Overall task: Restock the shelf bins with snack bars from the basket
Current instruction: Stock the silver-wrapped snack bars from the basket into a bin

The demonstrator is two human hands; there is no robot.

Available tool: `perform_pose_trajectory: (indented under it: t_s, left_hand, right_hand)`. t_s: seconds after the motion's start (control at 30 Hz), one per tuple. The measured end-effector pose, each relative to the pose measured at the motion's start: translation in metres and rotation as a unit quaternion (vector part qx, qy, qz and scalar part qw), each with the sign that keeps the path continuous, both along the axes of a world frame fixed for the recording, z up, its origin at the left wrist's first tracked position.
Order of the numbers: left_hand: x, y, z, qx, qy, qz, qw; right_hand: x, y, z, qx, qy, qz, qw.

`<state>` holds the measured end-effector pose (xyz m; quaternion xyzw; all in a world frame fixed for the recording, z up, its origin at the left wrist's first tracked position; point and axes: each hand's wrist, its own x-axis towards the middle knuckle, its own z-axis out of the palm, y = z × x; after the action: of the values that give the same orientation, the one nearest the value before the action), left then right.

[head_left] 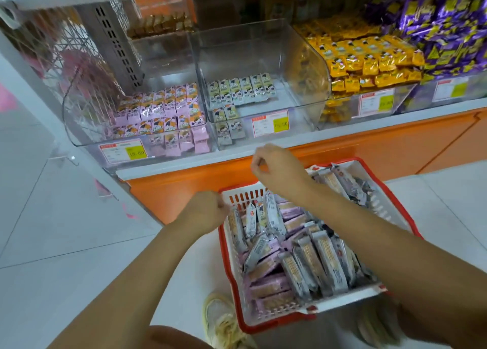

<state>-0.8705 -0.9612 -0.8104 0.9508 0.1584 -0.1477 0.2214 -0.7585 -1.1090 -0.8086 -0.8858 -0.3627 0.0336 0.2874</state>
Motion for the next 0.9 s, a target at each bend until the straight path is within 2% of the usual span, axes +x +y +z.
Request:
perform_pose_trajectory:
  t_s: [0.07,0.13,0.23,0.33,0.43,0.73,0.9]
  left_hand:
    - [-0.007,-0.001,-0.017,-0.006,0.114,-0.026,0.993]
    - [-0.014,0.0,-0.033,0.0,0.19,-0.053,0.98]
    - [-0.016,-0.003,-0.043,-0.009,0.226,-0.083,0.971]
    - [-0.013,-0.004,-0.045,0.0,0.218,-0.098,0.971]
    - [-0.01,-0.001,-0.049,-0.007,0.214,-0.101,0.972]
    - [-0.003,0.012,-0.064,-0.019,0.213,-0.087,0.973]
    - [-0.003,0.014,-0.067,-0.029,0.208,-0.097,0.973]
  right_hand:
    - [-0.007,-0.004,-0.031,-0.095,0.09,-0.014,0.991]
    - [-0.013,-0.006,-0.067,-0.162,0.163,-0.053,0.972]
    - [-0.018,-0.01,-0.117,-0.179,0.237,-0.136,0.945]
    - [-0.018,-0.014,-0.156,-0.156,0.291,-0.201,0.922]
    - [-0.013,-0.012,-0.177,-0.124,0.304,-0.247,0.912]
    - [0.002,-0.032,-0.173,-0.095,0.311,-0.349,0.879]
    - [0.002,-0.027,-0.168,-0.127,0.3,-0.34,0.882]
